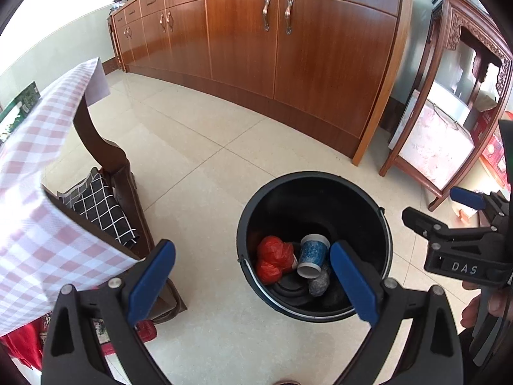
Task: Collect trash
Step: 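Move both grippers back toward the remaining cloths on the table, then move both open grippers back toward the remaining cloths on the table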
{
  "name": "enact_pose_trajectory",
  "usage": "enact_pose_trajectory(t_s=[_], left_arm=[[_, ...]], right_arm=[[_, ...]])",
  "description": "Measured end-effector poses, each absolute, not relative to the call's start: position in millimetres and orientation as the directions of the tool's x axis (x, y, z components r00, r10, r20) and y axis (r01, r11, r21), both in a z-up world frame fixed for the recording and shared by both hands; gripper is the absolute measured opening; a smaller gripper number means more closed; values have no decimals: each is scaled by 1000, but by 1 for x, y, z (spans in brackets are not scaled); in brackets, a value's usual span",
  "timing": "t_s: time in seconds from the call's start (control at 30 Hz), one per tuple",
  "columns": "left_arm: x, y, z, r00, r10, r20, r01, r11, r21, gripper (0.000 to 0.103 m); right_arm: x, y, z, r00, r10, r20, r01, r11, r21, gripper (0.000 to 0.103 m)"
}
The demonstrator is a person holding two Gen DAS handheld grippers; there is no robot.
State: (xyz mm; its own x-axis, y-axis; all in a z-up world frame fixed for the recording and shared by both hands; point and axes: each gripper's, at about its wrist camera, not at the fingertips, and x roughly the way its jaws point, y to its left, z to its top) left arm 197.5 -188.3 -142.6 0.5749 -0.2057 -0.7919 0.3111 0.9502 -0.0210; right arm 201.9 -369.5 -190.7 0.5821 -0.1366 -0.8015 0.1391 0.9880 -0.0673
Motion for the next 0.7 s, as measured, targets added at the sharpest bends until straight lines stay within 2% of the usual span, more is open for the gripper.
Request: enact_pose_trajectory(t_s=[0.37, 0.5, 0.7], left_arm=[[179, -165, -92, 660, -184, -729, 277, 961, 8, 101], [170, -147, -76, 711, -106, -695, 204, 977, 60, 101], [159, -100, -56, 741, -82, -666, 119, 993, 10, 101]], right_arm=[[176, -346, -127, 685, -118, -719, 134, 990, -35, 103], [168, -335, -108, 717, -103, -690, 132, 991, -12, 103], [170, -308, -82, 769, -77, -635, 122, 992, 28, 103]])
